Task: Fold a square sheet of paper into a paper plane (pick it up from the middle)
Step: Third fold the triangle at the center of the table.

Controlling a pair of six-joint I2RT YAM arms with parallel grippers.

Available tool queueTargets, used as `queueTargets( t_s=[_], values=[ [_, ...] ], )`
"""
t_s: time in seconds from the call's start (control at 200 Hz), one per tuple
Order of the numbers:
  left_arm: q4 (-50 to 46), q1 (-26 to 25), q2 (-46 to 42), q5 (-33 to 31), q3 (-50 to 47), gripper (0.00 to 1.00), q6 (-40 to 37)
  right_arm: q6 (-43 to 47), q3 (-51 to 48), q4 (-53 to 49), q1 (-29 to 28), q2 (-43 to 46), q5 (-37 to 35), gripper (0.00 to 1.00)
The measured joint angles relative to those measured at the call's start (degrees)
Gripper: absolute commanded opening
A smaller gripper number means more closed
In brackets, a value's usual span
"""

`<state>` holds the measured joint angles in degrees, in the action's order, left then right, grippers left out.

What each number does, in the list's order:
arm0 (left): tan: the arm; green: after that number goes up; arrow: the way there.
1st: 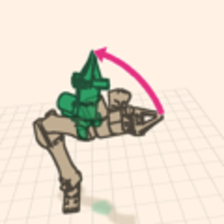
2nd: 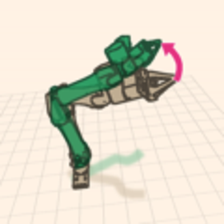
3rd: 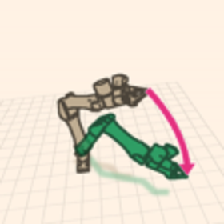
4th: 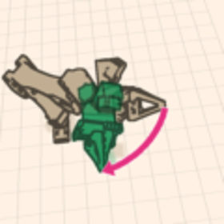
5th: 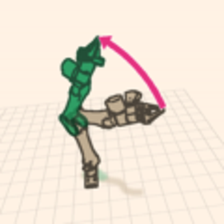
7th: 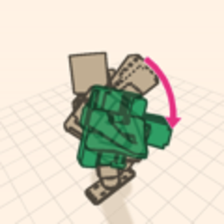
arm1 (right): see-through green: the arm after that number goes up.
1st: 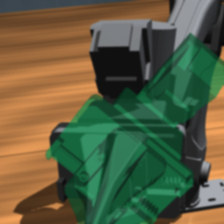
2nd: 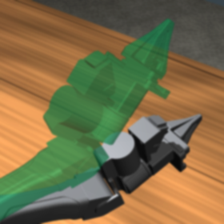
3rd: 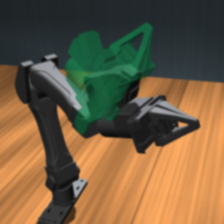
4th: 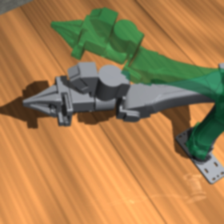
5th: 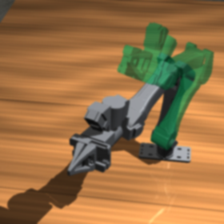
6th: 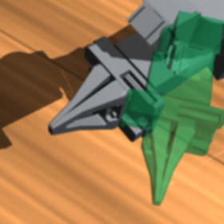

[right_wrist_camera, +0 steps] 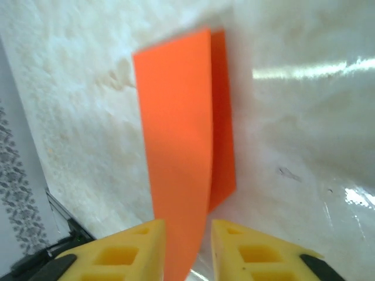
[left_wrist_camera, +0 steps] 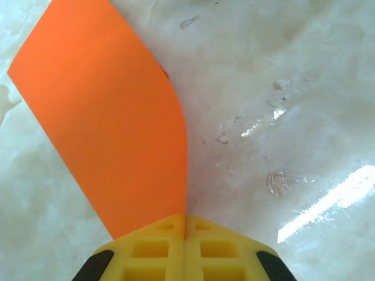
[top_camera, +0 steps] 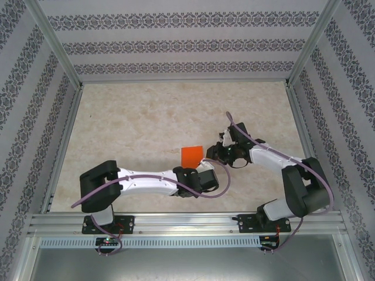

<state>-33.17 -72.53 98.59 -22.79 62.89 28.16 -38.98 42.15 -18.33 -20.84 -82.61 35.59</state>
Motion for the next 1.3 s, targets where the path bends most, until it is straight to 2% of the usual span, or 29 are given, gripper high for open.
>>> queueTargets(
  t_s=[0.215,0.5,0.794,1.084,1.299],
  values=[
    [4.59,4.11,-4.28,7.52,-5.29,0.00,-0.72,1.66,5.38,-0.13,-2.27,-3.43,0.50,0.12],
    [9.60,8.09,-5.42,15.72,-9.75,0.00,-1.16,4.52,13.03,-2.58,-7.48,-15.72,-2.10,0.09],
    [13.05,13.27,-6.56,23.28,-12.66,0.00,-1.60,8.17,16.20,-5.18,-9.81,-23.06,-7.04,0.08],
    [15.08,17.88,-7.65,29.00,-14.29,0.00,-2.10,11.65,18.47,-7.61,-11.06,-24.39,-9.68,0.08],
    [15.10,20.50,-7.67,29.79,-14.51,0.00,-2.25,13.05,18.88,-8.26,-11.06,-24.61,-9.94,0.08]
  ],
)
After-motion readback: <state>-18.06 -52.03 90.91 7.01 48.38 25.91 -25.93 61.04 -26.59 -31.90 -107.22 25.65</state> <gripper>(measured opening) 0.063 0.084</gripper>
